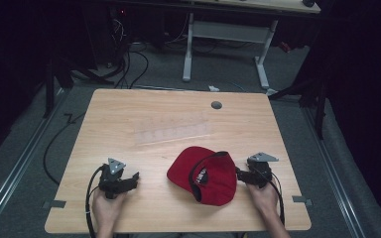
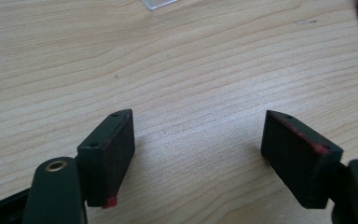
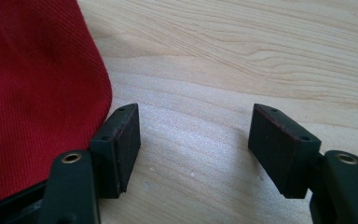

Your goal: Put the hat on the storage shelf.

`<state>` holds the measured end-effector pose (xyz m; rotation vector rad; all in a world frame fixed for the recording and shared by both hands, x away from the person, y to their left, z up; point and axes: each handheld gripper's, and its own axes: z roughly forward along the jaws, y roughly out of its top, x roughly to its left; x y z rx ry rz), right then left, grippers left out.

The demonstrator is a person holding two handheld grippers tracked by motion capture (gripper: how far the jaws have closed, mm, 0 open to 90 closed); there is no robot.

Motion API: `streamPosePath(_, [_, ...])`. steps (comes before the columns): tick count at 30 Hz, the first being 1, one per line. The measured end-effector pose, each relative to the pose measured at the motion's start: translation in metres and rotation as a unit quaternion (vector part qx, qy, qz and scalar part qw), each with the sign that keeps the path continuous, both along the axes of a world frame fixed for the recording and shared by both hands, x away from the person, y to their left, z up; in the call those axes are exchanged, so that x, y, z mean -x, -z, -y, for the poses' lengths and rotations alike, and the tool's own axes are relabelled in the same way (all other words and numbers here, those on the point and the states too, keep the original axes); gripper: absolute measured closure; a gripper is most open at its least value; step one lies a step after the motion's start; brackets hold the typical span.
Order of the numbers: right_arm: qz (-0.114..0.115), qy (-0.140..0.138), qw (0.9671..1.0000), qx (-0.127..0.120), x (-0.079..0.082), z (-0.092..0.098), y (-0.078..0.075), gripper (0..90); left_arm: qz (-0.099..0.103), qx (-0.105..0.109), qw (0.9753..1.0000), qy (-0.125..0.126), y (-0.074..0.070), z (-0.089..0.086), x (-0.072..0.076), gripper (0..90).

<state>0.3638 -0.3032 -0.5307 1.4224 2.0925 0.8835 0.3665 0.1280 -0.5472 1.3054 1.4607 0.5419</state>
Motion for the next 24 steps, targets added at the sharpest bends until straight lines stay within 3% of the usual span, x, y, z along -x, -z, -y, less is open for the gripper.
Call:
streamPosePath(8, [-0.003, 0.018, 0.9998, -0.004, 0.001, 0.0, -0.001, 39.0, 0.001, 0.0, 1.0, 0.002, 0.0, 0.0, 0.0, 26.2])
streamPosePath(10, [-0.005, 0.02, 0.9997, -0.012, 0.002, 0.002, -0.003, 40.2, 0.0, 0.001, 1.0, 0.002, 0.0, 0.0, 0.0, 26.2])
streamPosePath(16, [0.018, 0.018, 0.9987, -0.045, 0.013, 0.012, -0.017, 42.4, 0.0, 0.001, 1.0, 0.001, 0.0, 0.0, 0.0, 26.4])
streamPosePath(22, [0.043, -0.003, 0.9951, -0.089, 0.03, 0.018, -0.033, 41.0, 0.0, 0.001, 1.0, 0.001, 0.0, 0.0, 0.0, 26.4])
streamPosePath(24, [0.047, -0.03, 0.9934, -0.101, 0.033, 0.013, -0.037, 36.8, 0.0, -0.001, 1.0, 0.002, 0.0, 0.0, 0.0, 26.5])
